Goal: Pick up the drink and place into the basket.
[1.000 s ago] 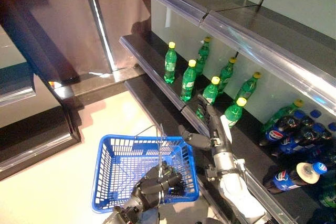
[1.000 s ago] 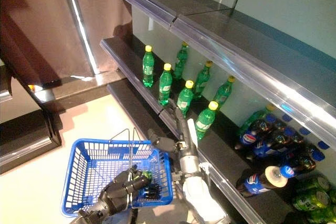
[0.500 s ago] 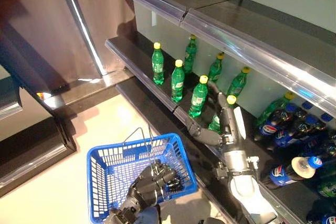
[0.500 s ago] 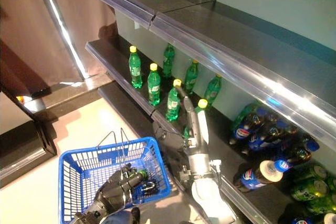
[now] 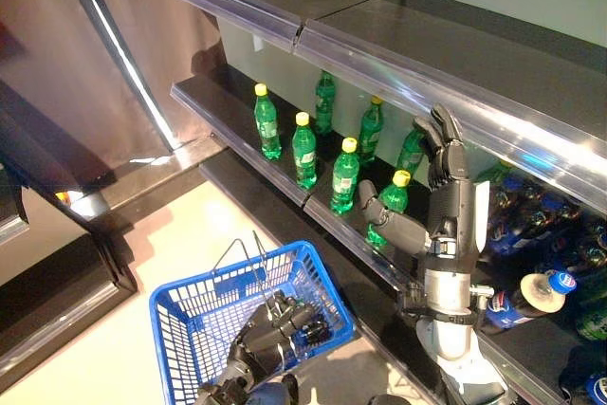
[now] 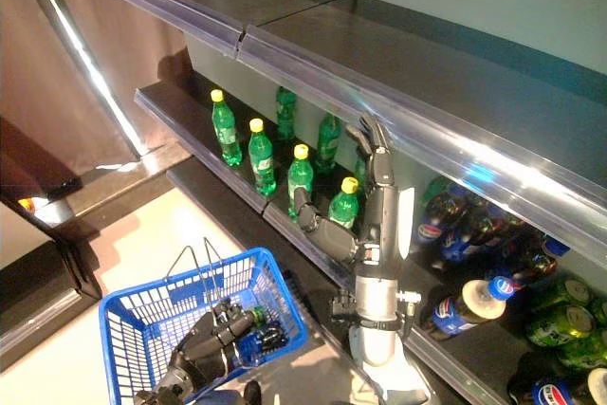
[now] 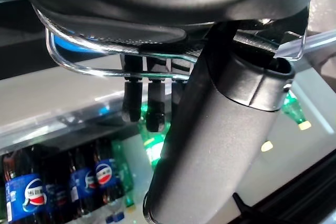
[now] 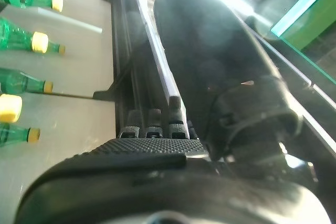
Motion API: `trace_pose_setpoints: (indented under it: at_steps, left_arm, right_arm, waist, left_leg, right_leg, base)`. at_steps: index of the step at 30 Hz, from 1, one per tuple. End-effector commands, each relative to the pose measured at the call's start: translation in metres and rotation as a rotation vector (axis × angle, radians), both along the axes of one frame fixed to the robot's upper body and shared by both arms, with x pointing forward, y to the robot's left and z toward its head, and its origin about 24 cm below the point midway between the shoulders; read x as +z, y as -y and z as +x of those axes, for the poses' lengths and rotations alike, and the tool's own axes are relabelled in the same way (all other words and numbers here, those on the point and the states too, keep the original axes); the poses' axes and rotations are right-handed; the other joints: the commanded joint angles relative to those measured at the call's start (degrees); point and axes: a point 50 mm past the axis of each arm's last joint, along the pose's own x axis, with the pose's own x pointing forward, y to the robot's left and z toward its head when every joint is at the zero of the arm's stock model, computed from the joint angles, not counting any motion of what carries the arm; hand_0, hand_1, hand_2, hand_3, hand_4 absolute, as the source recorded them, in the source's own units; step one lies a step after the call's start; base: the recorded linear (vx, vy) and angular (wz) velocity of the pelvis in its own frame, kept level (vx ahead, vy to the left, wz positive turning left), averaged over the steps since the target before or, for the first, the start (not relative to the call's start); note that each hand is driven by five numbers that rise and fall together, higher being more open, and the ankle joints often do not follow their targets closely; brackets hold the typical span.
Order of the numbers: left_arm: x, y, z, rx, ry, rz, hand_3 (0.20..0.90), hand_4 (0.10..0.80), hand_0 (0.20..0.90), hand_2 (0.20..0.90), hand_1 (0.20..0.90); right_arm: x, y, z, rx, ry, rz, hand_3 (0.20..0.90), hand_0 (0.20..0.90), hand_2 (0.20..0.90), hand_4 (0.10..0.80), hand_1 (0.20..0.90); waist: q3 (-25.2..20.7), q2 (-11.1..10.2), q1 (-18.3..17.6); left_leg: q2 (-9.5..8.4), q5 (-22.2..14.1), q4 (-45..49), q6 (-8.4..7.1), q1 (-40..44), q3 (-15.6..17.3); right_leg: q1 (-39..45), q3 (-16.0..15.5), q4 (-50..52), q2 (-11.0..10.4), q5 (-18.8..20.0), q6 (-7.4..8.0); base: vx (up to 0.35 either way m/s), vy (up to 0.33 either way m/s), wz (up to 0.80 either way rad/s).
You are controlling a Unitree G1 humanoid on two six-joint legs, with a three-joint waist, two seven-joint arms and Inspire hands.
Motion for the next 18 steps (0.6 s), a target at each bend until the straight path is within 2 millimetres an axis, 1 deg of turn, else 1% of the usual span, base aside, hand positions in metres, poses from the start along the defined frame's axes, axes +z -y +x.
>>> trace_pose_setpoints:
  at_steps: [1, 3, 4, 7, 10, 14, 18]
  left_arm:
    - [0.106, 0.016, 0.062, 0.049, 0.675, -0.236, 0.200, 0.100, 0.300, 0.300, 0.300]
    - [0.106, 0.016, 0.062, 0.052, 0.676, -0.235, 0.200, 0.100, 0.300, 0.300, 0.300]
    - [0.106, 0.016, 0.063, 0.055, 0.678, -0.233, 0.200, 0.100, 0.300, 0.300, 0.300]
    - [0.105, 0.016, 0.063, 0.059, 0.675, -0.230, 0.200, 0.100, 0.300, 0.300, 0.300]
    - [0.103, 0.017, 0.063, 0.056, 0.671, -0.228, 0.200, 0.100, 0.300, 0.300, 0.300]
    - [0.102, 0.020, 0.064, 0.048, 0.665, -0.230, 0.200, 0.100, 0.300, 0.300, 0.300]
    - [0.099, 0.024, 0.065, 0.037, 0.651, -0.229, 0.200, 0.100, 0.300, 0.300, 0.300]
  right_arm:
    - [0.027, 0.001, 0.007, -0.013, 0.160, 0.031, 0.900, 0.900, 0.900, 0.800, 0.900]
    - [0.024, 0.004, 0.009, -0.030, 0.129, 0.037, 0.900, 0.900, 0.900, 0.800, 0.900]
    - [0.019, 0.008, 0.012, -0.041, 0.088, 0.049, 0.900, 0.900, 0.900, 0.800, 0.900]
    - [0.012, 0.009, 0.016, -0.044, 0.038, 0.062, 0.900, 0.900, 0.900, 0.800, 0.900]
    - [0.004, 0.009, 0.021, -0.053, -0.019, 0.082, 0.900, 0.900, 0.900, 0.800, 0.900]
    - [-0.008, 0.008, 0.030, -0.122, -0.088, 0.112, 0.900, 0.900, 0.900, 0.800, 0.900]
    - [-0.016, 0.006, 0.038, -0.146, -0.133, 0.133, 0.900, 0.900, 0.900, 0.800, 0.900]
  waist:
    - [-6.34, 0.26, 0.22]
    - [-6.56, 0.30, 0.10]
    - [-6.77, 0.29, -0.06]
    - [-6.86, 0.34, -0.15]
    - [-6.62, 0.40, -0.10]
    - [-5.94, 0.54, 0.43]
    - [-5.34, 0.82, 1.16]
  left_leg:
    - [5.65, 0.35, -0.54, -3.98, 2.26, -2.36]
    - [5.63, 0.73, -1.50, -4.00, 2.30, -2.46]
    - [5.61, 1.12, -2.69, -4.02, 2.35, -2.45]
    - [5.58, 1.41, -3.75, -4.01, 2.52, -2.46]
    - [5.53, 1.53, -4.26, -3.95, 2.65, -2.52]
    - [5.51, 1.45, -4.13, -3.80, 2.66, -2.89]
    - [5.56, 1.42, -3.64, -3.89, 2.26, -3.44]
  right_leg:
    - [0.31, 0.88, -8.98, -2.54, 12.52, 1.36]
    - [0.05, 0.87, -9.48, -2.42, 12.85, 1.42]
    - [-0.26, 0.76, -10.24, -2.26, 13.23, 1.47]
    - [-0.39, 0.61, -10.96, -2.03, 13.53, 1.52]
    - [-0.48, 0.35, -11.14, -1.83, 13.50, 1.45]
    - [-0.49, -0.05, -11.03, -1.81, 13.46, 1.19]
    - [-0.59, -0.54, -10.82, -2.05, 13.52, 1.10]
  base:
    - [-0.056, -0.037, -0.08]
    - [-0.024, -0.024, -0.07]
    - [-0.019, -0.022, -0.03]
    - [-0.006, -0.007, -0.01]
    - [0.000, 0.000, 0.00]
    - [0.016, -0.005, -0.01]
    - [0.044, -0.013, 0.02]
